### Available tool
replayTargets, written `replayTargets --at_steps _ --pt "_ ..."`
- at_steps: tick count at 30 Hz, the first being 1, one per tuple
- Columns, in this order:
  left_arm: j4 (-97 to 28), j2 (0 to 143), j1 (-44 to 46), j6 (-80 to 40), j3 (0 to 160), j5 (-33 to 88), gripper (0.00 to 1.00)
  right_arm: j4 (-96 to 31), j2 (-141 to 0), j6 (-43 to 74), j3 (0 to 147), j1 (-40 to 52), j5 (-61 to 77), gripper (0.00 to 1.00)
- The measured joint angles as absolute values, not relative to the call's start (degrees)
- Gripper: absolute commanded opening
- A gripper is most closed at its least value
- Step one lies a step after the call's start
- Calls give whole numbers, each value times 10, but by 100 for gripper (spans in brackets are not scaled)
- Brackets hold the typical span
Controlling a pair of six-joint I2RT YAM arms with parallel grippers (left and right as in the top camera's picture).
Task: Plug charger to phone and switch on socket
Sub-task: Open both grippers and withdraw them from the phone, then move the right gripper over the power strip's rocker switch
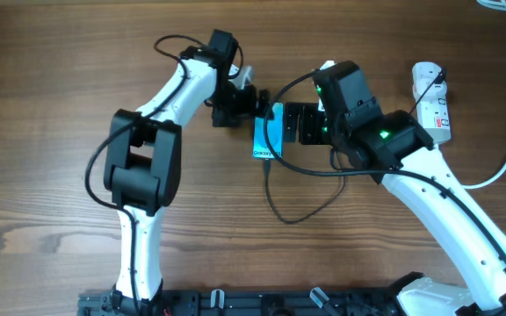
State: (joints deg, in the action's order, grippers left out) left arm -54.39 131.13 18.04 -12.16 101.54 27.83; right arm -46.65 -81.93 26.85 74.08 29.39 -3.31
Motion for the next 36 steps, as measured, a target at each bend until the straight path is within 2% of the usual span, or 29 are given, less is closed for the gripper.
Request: replayTargets --at_steps 4,7,12,17,23,29,36 --pt "-563 1294 139 -142 1006 209 100 -518 -819 275 757 241 -45 100" --pt "-567 1253 108 -165 996 143 100 -543 -819 279 791 129 -43 100" --pt "-550 1102 101 -201 997 34 100 -526 -820 281 811 -86 -46 100" --pt "-551 1085 102 -205 999 10 100 -503 -849 301 814 -206 -46 100" --pt "-551 1089 102 -206 999 3 100 -475 -894 308 811 -242 -92 100" --pt "-551 1089 102 -207 999 2 100 -458 -1004 308 809 -243 -117 100" --pt "-551 1089 102 -207 999 2 100 -425 -1103 271 808 -255 -58 100"
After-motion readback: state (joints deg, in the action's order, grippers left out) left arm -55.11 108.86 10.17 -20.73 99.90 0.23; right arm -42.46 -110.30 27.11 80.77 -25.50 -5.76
